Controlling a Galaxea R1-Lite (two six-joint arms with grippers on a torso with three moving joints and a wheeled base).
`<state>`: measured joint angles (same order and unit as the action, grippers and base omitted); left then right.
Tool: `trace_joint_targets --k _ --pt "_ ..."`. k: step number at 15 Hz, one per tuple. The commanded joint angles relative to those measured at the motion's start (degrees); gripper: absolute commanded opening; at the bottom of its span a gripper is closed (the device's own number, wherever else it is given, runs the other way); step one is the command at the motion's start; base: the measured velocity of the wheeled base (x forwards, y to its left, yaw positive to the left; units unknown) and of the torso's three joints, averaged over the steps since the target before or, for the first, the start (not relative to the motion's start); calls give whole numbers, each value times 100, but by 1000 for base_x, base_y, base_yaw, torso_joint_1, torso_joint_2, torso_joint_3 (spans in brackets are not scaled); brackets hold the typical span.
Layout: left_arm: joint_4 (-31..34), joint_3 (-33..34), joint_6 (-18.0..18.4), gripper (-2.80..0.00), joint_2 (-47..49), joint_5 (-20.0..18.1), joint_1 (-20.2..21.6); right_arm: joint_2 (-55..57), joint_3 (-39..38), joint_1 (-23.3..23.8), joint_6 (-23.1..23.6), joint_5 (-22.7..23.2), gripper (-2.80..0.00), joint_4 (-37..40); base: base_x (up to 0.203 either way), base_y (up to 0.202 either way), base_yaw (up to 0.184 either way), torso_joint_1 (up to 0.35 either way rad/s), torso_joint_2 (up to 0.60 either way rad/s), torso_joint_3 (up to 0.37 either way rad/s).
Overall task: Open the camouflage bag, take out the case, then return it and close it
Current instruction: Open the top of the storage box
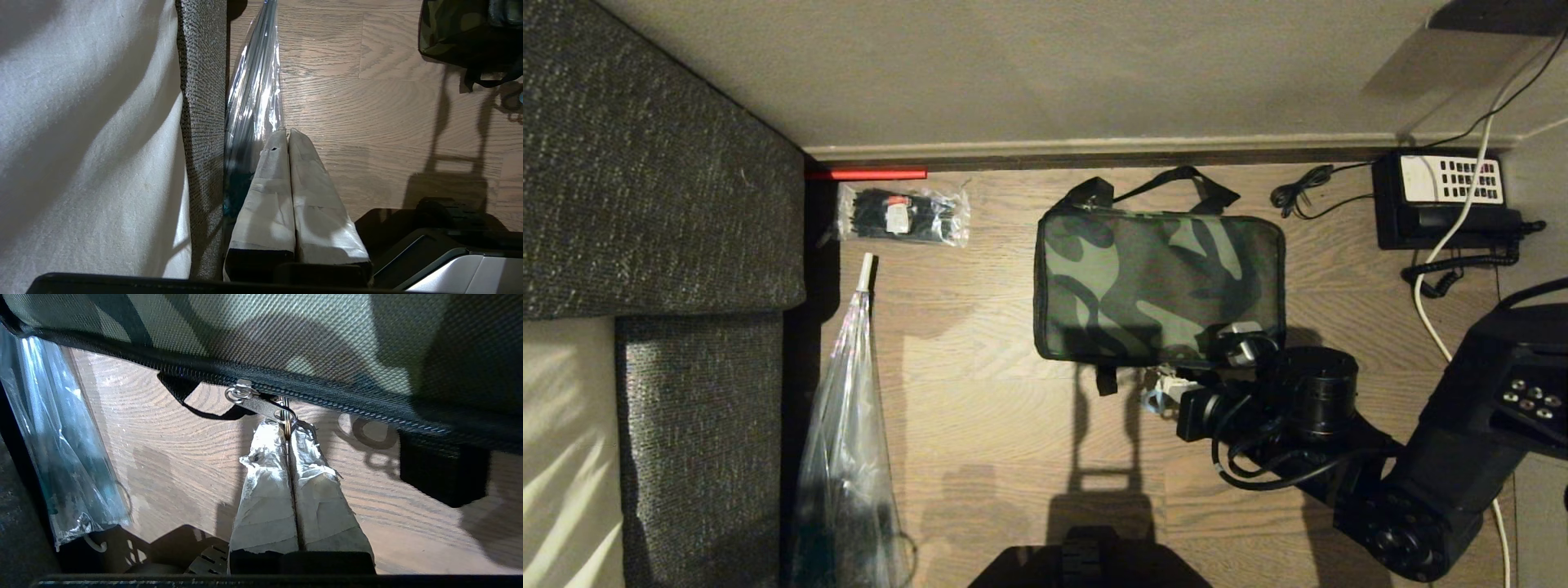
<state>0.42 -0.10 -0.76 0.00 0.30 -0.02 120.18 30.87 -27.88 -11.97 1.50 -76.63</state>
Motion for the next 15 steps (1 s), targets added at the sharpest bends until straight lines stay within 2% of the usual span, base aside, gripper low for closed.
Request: trace_joint_targets --k 1,11,15 --pt "2 1 -3 -280 0 5 -6 -133 -51 69 -8 89 -280 -37 0 0 0 0 0 0" --pt "2 1 -3 -280 -7 5 -6 -561 -311 304 29 307 -280 315 0 0 0 0 0 0" --pt "2 1 -3 -280 0 5 -6 -778 -336 532 57 438 -280 465 0 0 0 0 0 0"
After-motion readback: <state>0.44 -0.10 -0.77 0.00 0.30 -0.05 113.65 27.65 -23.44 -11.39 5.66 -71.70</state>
